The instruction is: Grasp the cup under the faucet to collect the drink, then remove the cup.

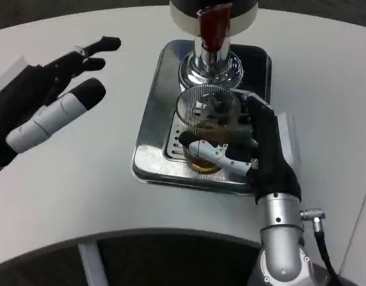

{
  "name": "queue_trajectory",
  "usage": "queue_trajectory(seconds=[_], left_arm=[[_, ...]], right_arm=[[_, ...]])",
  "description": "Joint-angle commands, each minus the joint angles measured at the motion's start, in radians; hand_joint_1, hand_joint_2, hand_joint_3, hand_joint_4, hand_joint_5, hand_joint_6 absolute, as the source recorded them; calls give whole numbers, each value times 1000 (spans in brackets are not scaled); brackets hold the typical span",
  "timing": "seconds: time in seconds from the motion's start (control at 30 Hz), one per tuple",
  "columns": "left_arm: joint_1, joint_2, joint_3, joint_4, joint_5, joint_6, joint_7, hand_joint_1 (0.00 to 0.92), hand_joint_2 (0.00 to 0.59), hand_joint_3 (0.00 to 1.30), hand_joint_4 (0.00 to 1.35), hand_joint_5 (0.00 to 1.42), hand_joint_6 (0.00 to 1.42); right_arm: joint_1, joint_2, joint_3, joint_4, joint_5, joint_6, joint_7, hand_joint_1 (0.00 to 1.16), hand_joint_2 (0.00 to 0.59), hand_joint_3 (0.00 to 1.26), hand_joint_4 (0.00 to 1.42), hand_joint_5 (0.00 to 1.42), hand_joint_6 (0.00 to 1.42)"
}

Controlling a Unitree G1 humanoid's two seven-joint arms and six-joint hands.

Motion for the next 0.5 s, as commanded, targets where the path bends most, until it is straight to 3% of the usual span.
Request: queue_trajectory(seconds=[0.03,0.5], left_arm=[[34,23,11,-21,1,-38,-16,0,32,150,0,88,0],[85,48,-24,-84,90,-109,-13,0,33,155,0,88,0]], right_arm=[[47,11,13,-75,-10,13,20,913,159,601,645,806,776],[110,17,26,-184,-24,45,58,917,153,601,645,806,790]])
